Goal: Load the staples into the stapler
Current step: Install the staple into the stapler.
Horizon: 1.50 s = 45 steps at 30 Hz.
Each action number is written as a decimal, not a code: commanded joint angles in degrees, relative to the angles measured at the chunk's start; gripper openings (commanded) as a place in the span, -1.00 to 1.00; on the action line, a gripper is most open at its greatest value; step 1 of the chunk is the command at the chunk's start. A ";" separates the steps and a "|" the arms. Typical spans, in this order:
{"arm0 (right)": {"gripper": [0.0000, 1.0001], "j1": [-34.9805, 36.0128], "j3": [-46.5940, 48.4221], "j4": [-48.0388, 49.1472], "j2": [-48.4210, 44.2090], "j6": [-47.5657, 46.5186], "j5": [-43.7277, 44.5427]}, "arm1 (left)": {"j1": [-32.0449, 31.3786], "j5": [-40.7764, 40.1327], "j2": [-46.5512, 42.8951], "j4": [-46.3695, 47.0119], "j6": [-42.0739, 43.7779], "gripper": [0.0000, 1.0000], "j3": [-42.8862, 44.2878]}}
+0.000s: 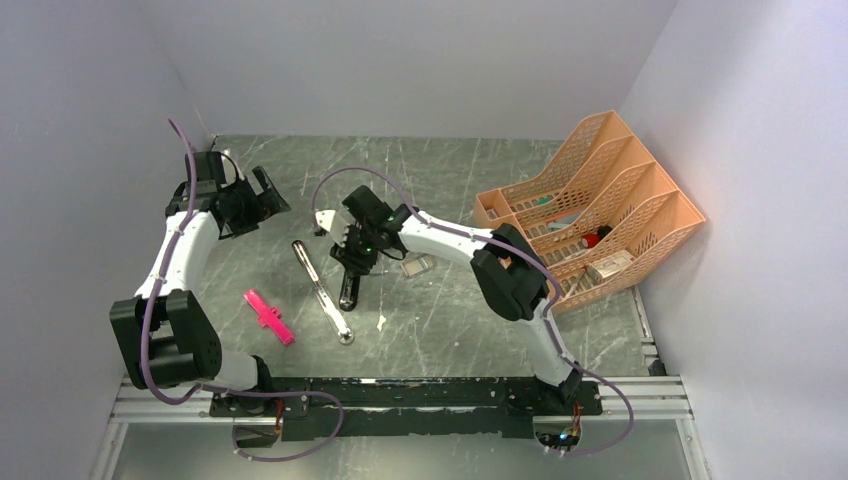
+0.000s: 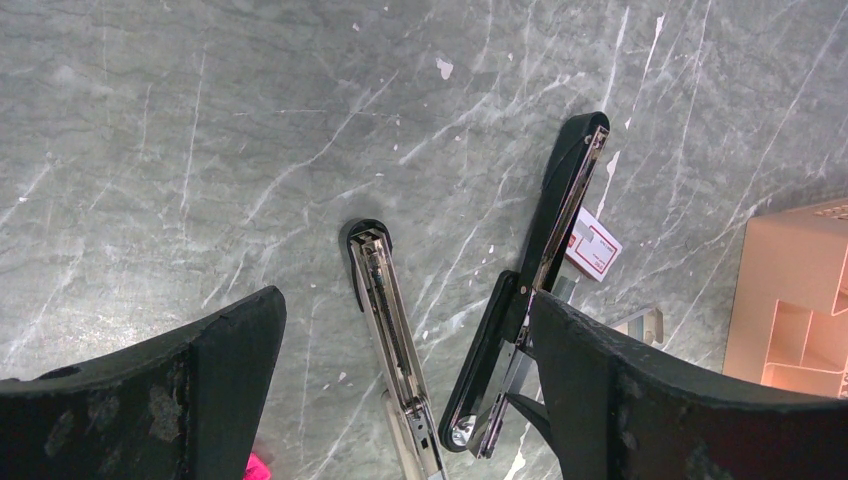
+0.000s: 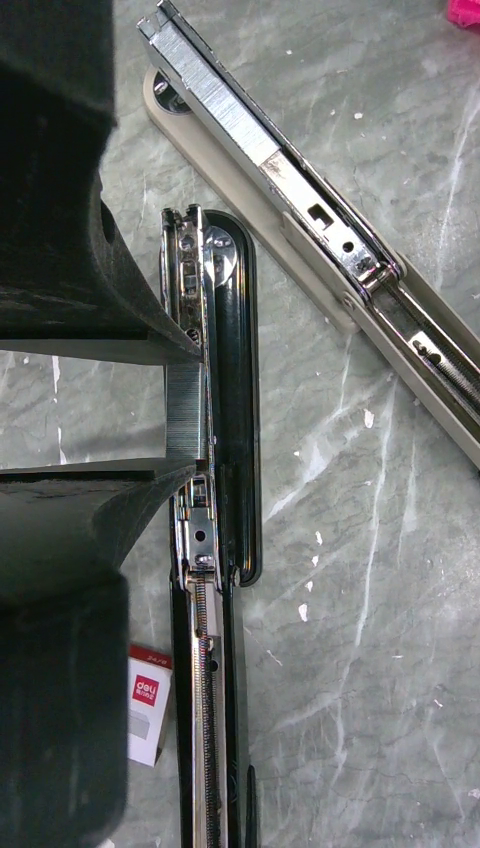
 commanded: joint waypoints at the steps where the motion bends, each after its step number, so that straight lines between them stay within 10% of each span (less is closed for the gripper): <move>1: -0.72 0.51 2.04 -4.56 2.74 -1.38 2.31 | 0.66 1.45 -0.12 0.64 0.42 0.91 0.54; 45: 0.15 0.21 -2.15 6.39 -6.59 1.59 -0.38 | 0.66 1.57 -0.12 0.54 0.55 0.92 0.63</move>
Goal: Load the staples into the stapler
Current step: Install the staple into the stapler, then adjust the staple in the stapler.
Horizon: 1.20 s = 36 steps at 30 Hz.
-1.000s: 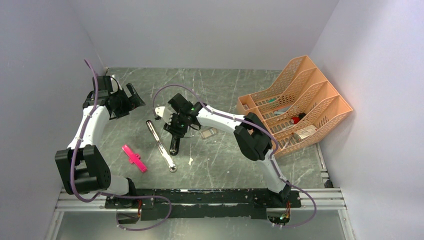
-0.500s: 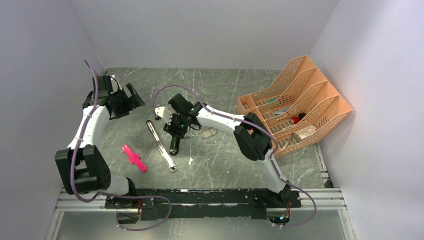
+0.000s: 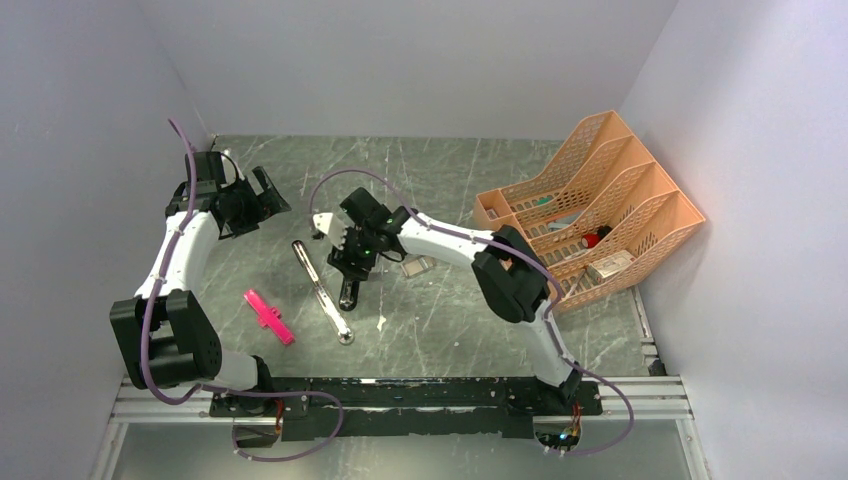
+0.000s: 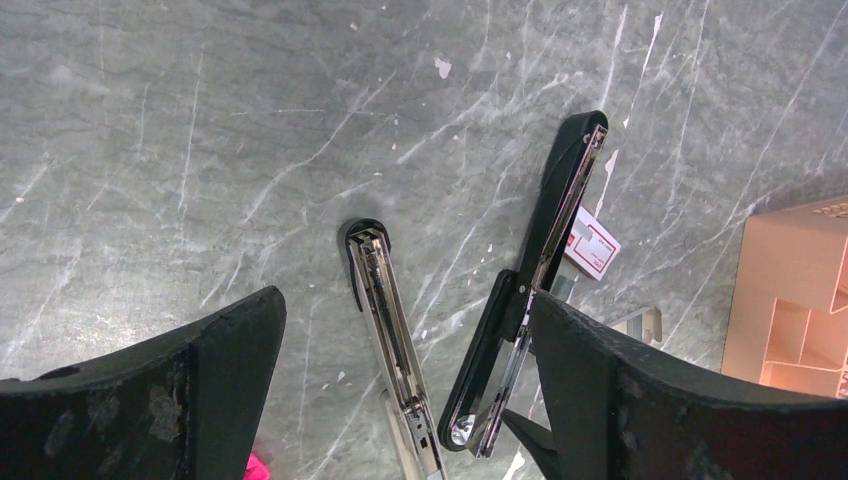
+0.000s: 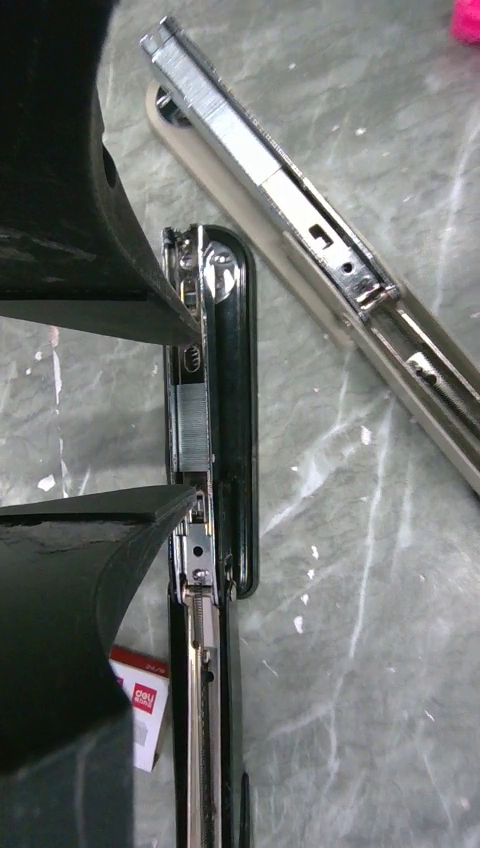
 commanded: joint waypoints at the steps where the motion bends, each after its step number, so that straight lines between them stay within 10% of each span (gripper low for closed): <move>1: 0.16 -0.87 -5.33 10.55 -8.49 3.45 -1.00 | 0.66 1.36 -0.11 0.55 0.56 0.92 0.59; 13: 0.18 -5.28 -24.68 31.34 -22.10 13.44 3.21 | 0.66 2.81 0.32 1.01 0.44 0.91 0.28; 36: -0.08 -4.98 -14.28 21.78 -10.50 10.36 1.42 | 1.62 5.93 2.24 1.60 0.20 0.89 0.04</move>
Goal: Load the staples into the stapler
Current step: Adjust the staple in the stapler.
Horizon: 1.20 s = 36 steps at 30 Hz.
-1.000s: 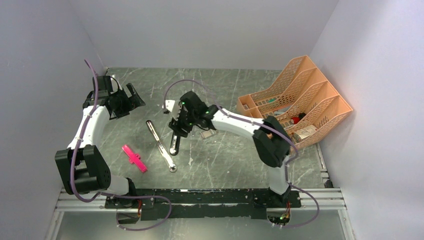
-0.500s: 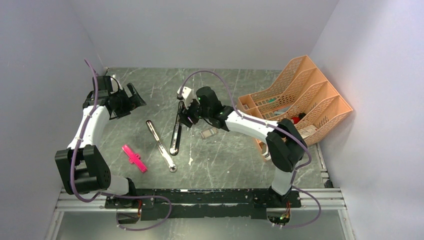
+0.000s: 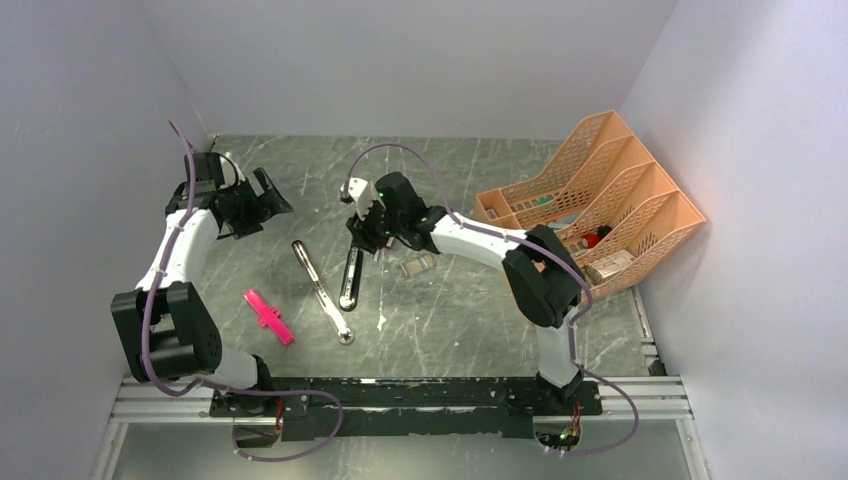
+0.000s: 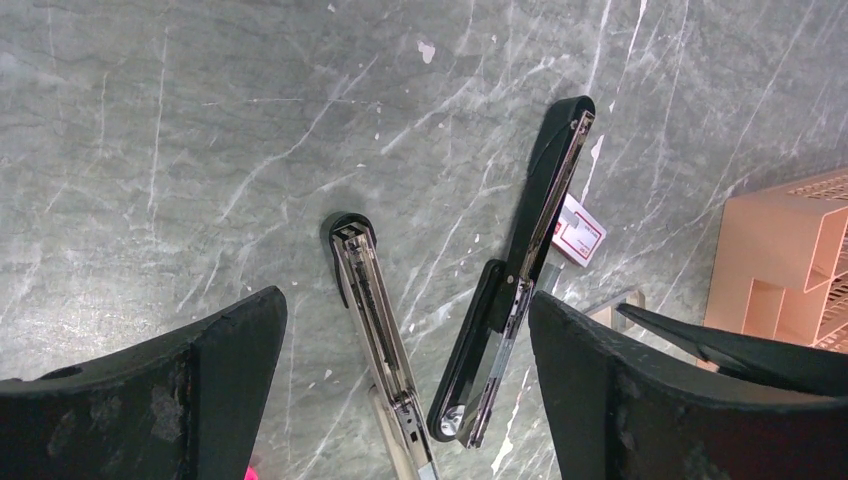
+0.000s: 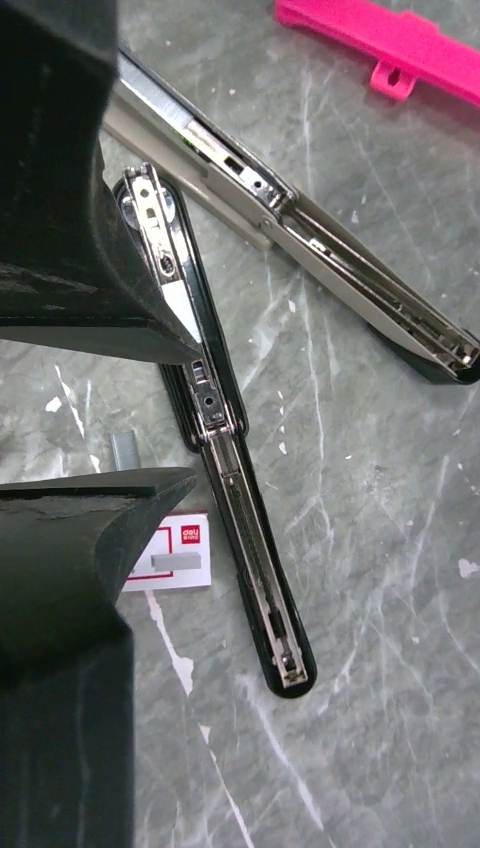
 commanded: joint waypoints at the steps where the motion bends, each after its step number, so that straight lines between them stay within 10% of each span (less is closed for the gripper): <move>1: -0.08 1.62 4.46 -5.02 3.56 -3.40 -0.09 | 0.73 2.04 0.40 1.36 0.17 0.89 0.02; 36: 0.09 7.32 11.44 -13.15 12.63 -10.71 14.33 | 1.07 3.35 0.45 1.45 0.49 0.87 0.01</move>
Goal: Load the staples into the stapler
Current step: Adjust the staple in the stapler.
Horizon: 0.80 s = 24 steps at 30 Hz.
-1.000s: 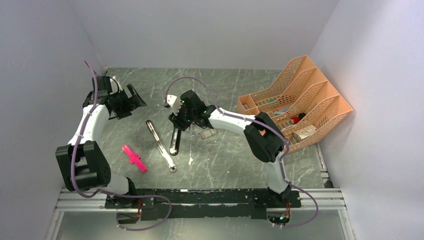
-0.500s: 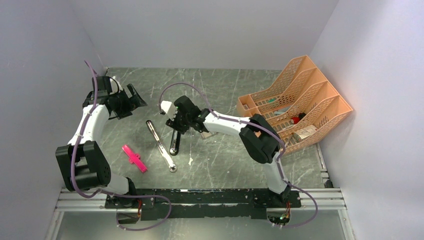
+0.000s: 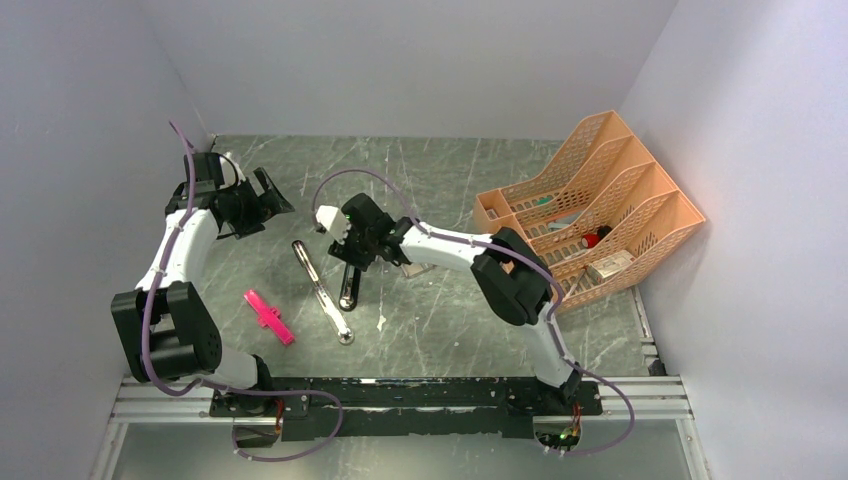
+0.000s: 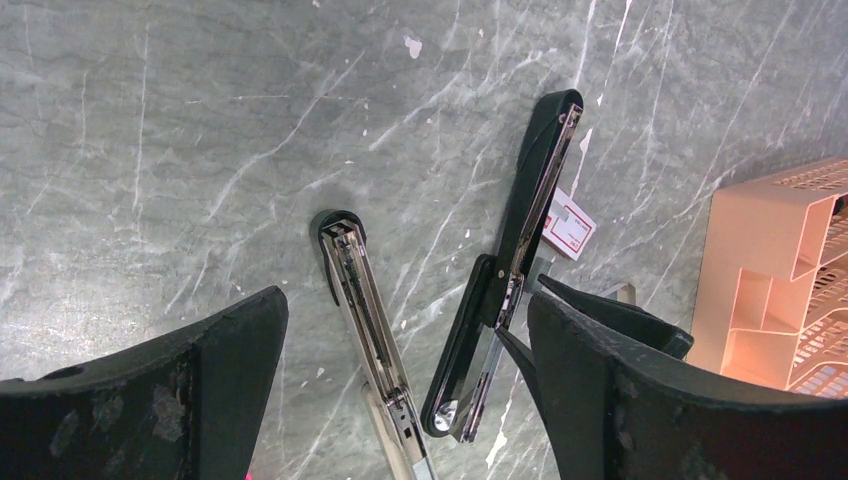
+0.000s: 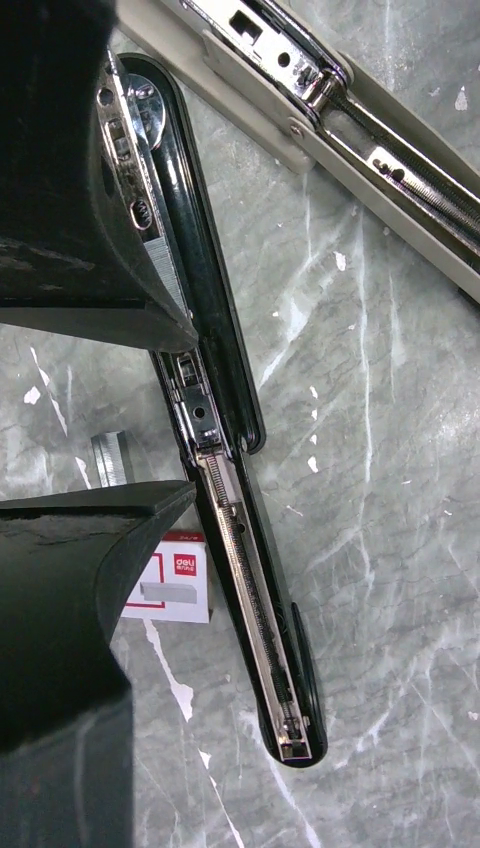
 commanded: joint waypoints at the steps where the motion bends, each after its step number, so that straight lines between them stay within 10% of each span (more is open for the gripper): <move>1: 0.10 0.52 1.90 -2.67 2.18 -1.28 -0.03 | 0.70 1.76 0.35 1.43 0.47 0.87 0.02; 24: 0.11 2.22 4.02 -13.83 3.14 -4.83 -8.51 | 0.79 2.00 0.56 1.34 0.49 0.86 0.13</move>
